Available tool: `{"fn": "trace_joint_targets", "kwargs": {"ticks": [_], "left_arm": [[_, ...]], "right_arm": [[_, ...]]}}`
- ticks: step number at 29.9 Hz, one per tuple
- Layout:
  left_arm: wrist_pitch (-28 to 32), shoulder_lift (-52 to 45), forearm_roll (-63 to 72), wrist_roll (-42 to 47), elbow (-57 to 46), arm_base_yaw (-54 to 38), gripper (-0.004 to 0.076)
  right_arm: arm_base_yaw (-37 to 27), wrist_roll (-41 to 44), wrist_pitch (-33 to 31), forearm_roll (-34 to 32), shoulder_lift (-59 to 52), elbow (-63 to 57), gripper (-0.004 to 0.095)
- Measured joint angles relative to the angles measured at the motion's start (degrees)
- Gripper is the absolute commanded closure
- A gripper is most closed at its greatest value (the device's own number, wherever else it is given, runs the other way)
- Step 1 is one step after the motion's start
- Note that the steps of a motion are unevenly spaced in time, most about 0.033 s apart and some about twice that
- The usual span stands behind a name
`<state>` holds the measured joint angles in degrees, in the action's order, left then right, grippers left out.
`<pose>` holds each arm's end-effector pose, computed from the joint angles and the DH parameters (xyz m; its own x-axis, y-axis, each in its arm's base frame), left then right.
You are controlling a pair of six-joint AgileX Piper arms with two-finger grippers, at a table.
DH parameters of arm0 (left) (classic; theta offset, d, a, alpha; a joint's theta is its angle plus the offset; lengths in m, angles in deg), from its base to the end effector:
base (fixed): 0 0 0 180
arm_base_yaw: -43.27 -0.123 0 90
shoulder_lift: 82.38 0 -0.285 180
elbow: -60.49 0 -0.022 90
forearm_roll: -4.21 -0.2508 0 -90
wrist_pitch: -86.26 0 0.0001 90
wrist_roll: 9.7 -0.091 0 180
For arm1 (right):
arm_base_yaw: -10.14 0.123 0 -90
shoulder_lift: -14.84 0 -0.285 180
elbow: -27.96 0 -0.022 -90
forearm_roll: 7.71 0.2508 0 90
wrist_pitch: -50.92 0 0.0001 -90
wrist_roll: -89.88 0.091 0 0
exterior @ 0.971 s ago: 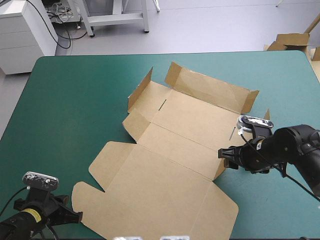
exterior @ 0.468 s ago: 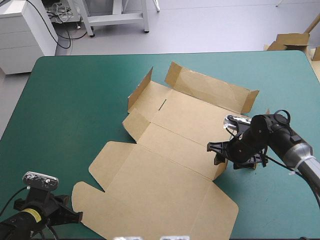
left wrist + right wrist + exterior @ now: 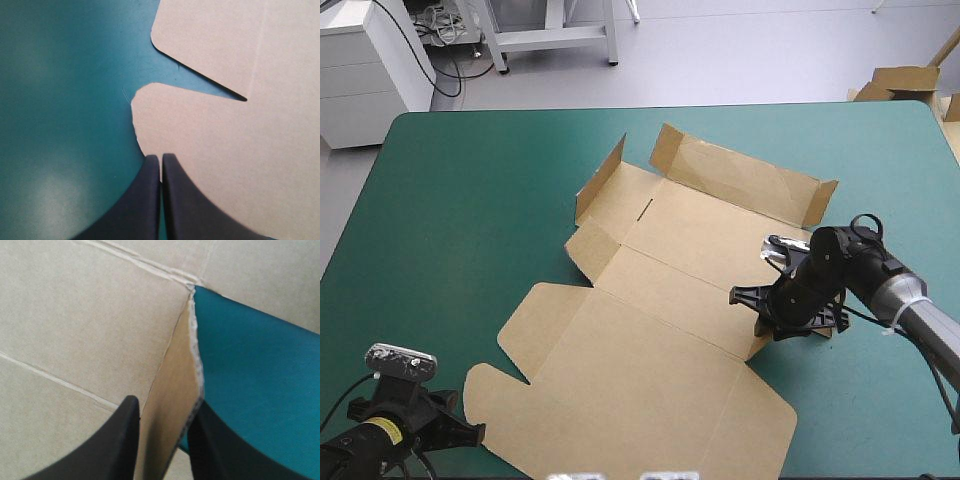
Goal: Fold the box
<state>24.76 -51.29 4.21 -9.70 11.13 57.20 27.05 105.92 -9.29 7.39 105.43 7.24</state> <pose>0.0540 -0.0134 0.2618 -0.7643 0.1896 -0.6163 0.2407 0.9706 0.0000 0.2417 0.0950 0.2499 -0.9925 0.1071 -0.0593 0.0874 0.9590 0.2696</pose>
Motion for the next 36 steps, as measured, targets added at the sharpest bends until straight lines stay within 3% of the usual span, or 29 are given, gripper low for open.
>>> {"fn": "trace_joint_targets", "kwargs": {"ticks": [2, 17, 22, 28, 36], "left_arm": [[0.0, 0.0, 0.0, 0.0, 0.0, 0.0, 0.0731], [0.0, 0.0, 0.0, 0.0, 0.0, 0.0, 0.0731], [0.0, 0.0, 0.0, 0.0, 0.0, 0.0, 0.0731], [0.0, 0.0, 0.0, 0.0, 0.0, 0.0, 0.0731], [0.0, 0.0, 0.0, 0.0, 0.0, 0.0, 0.0731]], "right_arm": [[0.0, 0.0, 0.0, 0.0, 0.0, 0.0, 0.0928], [-0.02, 2.11, 1.75, -0.01, 0.0, 0.0, 0.0928], [-0.44, 1.04, -0.81, -5.49, 1.96, 3.1, 0.0928], [-1.92, -6.65, -6.89, -12.27, 10.94, 14.85, 0.0928], [-1.98, -23.21, -7.37, -12.35, 22.79, 34.61, 0.0928]]}}
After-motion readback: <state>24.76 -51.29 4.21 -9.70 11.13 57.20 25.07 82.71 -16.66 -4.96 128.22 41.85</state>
